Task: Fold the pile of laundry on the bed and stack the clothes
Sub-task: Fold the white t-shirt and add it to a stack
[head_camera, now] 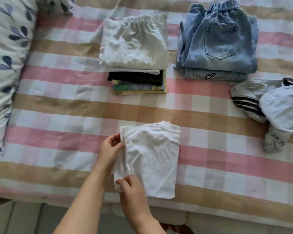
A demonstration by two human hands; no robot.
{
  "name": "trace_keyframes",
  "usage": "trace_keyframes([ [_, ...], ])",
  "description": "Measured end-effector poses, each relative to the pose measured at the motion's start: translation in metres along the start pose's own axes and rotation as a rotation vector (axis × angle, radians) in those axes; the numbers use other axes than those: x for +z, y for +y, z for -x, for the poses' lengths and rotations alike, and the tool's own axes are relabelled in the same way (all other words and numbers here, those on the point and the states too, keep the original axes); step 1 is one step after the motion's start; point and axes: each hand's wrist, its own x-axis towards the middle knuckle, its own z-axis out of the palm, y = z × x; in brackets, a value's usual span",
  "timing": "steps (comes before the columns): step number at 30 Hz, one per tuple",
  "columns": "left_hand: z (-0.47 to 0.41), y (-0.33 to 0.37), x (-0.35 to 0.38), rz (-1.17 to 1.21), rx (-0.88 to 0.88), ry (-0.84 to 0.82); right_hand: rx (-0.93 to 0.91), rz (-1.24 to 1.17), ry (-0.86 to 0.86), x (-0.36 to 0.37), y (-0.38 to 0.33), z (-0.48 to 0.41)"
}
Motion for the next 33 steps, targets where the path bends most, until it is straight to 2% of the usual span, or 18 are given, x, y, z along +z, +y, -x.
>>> trace_keyframes([
  [2,0.004,-0.006,0.0,-0.118,0.099,0.113,0.026,-0.038,-0.019,-0.008,0.009,0.0],
  [4,0.015,-0.014,-0.002,-0.222,0.171,0.235,0.132,-0.068,0.164,-0.023,0.021,-0.002],
  [7,0.033,-0.028,0.005,-0.303,0.084,0.212,0.544,-0.114,0.503,-0.051,0.044,-0.01],
  [9,0.039,-0.035,0.012,-0.351,0.024,0.186,0.81,-0.242,0.504,-0.063,0.06,-0.014],
  [11,0.039,-0.036,0.015,-0.391,-0.026,0.203,0.891,-0.384,0.428,-0.068,0.07,-0.016],
  [15,0.03,-0.031,0.014,-0.433,-0.122,0.106,0.879,-0.509,0.291,-0.068,0.075,-0.018],
  [18,0.033,-0.028,0.015,-0.411,-0.127,-0.002,0.901,-0.682,0.205,-0.07,0.074,-0.02],
  [20,0.04,-0.024,0.017,-0.39,-0.113,0.001,0.887,-0.73,0.175,-0.076,0.074,-0.02],
  [28,0.07,0.048,0.072,-0.173,0.027,-0.039,0.75,-0.718,0.305,-0.17,0.081,-0.036],
  [33,0.04,0.13,0.14,-0.124,0.201,-0.104,0.56,-0.643,0.393,-0.256,0.101,-0.099],
])
